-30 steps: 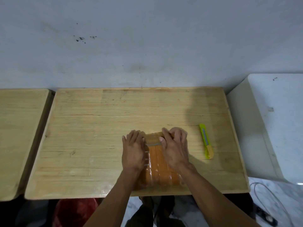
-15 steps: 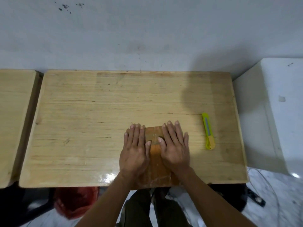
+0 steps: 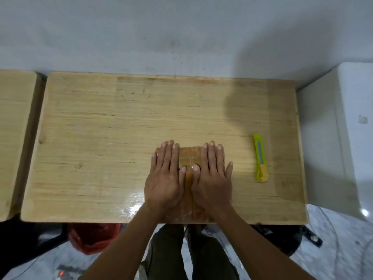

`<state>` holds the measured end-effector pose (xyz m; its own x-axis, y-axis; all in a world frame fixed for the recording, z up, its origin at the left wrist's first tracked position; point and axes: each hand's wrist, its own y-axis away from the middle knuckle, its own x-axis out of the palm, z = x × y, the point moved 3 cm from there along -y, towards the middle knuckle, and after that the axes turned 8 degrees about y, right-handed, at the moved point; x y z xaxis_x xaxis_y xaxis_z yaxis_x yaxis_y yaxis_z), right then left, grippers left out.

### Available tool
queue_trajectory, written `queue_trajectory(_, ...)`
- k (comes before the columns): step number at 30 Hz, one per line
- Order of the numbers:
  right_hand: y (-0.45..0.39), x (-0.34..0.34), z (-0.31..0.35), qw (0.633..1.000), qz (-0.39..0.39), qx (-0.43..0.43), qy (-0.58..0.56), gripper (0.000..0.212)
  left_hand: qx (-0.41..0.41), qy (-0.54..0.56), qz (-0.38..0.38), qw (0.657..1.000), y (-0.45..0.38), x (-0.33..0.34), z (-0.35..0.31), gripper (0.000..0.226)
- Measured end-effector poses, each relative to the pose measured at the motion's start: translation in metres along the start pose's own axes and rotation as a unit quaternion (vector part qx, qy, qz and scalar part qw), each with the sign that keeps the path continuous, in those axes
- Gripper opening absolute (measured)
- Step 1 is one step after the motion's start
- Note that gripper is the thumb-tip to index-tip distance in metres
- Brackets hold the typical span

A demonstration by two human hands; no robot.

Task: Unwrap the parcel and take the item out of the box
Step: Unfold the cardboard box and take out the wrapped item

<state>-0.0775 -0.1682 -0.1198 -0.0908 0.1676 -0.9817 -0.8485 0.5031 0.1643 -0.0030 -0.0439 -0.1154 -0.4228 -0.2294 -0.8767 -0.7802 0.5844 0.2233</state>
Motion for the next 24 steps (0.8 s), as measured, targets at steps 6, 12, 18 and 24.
queue_trajectory(6, -0.018, -0.003, 0.004, 1.0, 0.0, 0.017, -0.003, 0.062, -0.014, -0.019, -0.002, 1.0, -0.015, -0.001, 0.0, 0.064)
queue_trajectory(12, 0.0, -0.008, 0.005, 1.0, 0.025, 0.015, 0.001, 0.063, -0.042, 0.005, 0.021, 0.999, -0.001, -0.002, 0.0, 0.066)
queue_trajectory(18, 0.003, -0.005, 0.004, 1.0, 0.026, 0.003, 0.004, 0.065, -0.037, -0.01, -0.011, 0.999, 0.001, -0.002, 0.002, 0.067)
queue_trajectory(24, 0.002, 0.0, 0.006, 0.999, 0.032, 0.007, 0.008, 0.067, -0.036, -0.009, -0.022, 0.999, 0.002, 0.0, 0.003, 0.067)
